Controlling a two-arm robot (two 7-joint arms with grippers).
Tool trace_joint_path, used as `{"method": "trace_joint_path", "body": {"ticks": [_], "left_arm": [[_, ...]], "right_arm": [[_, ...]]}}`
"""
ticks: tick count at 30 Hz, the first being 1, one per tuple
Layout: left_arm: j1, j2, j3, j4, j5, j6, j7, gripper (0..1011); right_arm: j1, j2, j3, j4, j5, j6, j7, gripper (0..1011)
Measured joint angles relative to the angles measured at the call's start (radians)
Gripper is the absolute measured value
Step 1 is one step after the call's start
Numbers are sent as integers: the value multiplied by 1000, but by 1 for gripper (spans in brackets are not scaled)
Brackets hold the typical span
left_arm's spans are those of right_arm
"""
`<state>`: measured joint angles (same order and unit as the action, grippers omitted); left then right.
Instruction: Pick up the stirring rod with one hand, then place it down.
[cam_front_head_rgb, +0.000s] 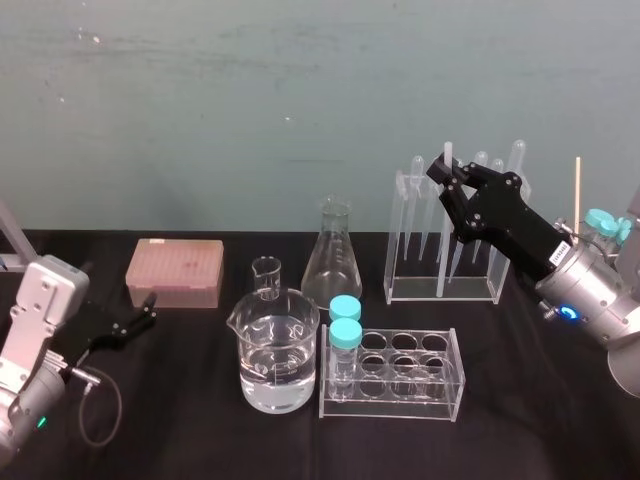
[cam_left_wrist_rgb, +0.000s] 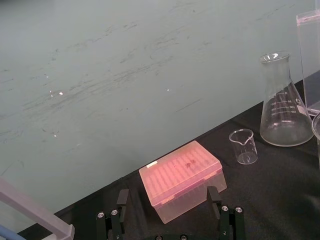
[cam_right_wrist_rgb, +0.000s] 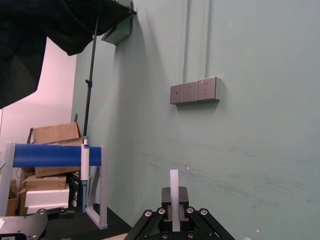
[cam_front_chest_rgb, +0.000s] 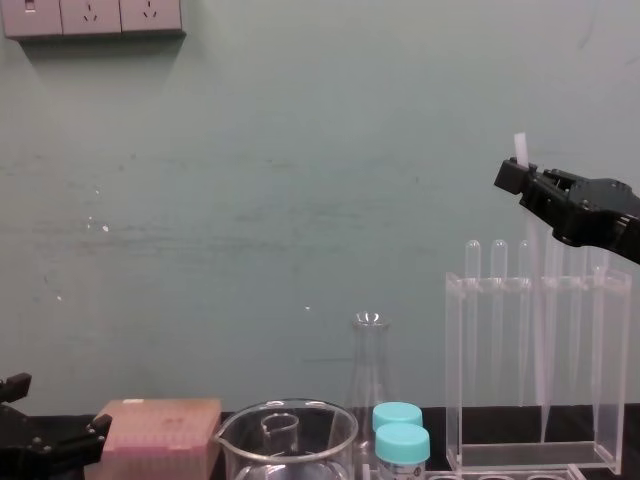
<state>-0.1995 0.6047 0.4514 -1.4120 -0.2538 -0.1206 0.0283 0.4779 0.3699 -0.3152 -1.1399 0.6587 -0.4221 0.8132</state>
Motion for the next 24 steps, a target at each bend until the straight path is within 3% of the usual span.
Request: {"method": "trace_joint_path", "body": {"ticks": [24], "left_arm": [[0,0,0,0,0,0,0,1000]], "right_arm": [[2,-1,0,0,2,-2,3,70]]}}
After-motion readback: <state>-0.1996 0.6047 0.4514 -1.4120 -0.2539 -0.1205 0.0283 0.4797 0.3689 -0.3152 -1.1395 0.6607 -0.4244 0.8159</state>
